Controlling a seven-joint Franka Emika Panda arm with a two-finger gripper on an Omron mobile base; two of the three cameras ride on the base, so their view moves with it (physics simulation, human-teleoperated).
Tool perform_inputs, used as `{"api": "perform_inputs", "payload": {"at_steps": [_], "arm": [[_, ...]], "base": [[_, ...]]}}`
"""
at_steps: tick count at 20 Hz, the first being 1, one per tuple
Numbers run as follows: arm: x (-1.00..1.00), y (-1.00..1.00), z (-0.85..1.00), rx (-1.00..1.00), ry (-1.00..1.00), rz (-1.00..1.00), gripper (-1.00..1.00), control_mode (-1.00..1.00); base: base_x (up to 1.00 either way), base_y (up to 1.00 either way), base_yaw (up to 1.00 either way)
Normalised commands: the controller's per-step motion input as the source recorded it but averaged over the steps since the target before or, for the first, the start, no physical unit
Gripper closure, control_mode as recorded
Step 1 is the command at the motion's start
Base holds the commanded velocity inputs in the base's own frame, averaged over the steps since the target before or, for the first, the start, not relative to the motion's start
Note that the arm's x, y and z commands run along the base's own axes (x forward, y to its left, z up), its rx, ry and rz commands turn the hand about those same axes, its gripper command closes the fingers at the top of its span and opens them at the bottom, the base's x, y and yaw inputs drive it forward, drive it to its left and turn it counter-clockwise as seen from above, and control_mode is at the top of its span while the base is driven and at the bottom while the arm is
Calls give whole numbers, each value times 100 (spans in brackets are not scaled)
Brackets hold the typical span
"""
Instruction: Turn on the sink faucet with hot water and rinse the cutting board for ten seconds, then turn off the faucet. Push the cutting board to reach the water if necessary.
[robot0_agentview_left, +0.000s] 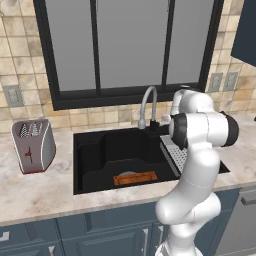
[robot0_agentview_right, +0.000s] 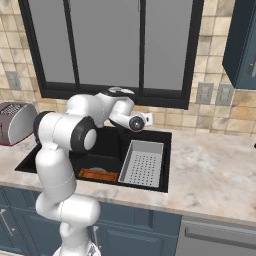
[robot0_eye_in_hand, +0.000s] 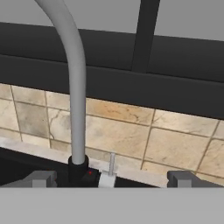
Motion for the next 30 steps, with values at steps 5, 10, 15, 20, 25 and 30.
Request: {"api": "perform_inputs", "payload": {"at_steps": [5, 10, 15, 20, 25, 30], "arm": [[4, 0, 0, 1, 0, -1, -100, -100], [0, 0, 0, 1, 0, 0, -100, -100], [0, 0, 0, 1, 0, 0, -100, -100], [0, 0, 0, 1, 0, 0, -100, -100], [3, 0, -2, 0, 0, 0, -100, -100], [18, 0, -21, 0, 0, 0, -100, -100]], "base": [[0, 0, 0], [0, 0, 0], [0, 0, 0], [0, 0, 0], [0, 0, 0], [0, 0, 0]]}}
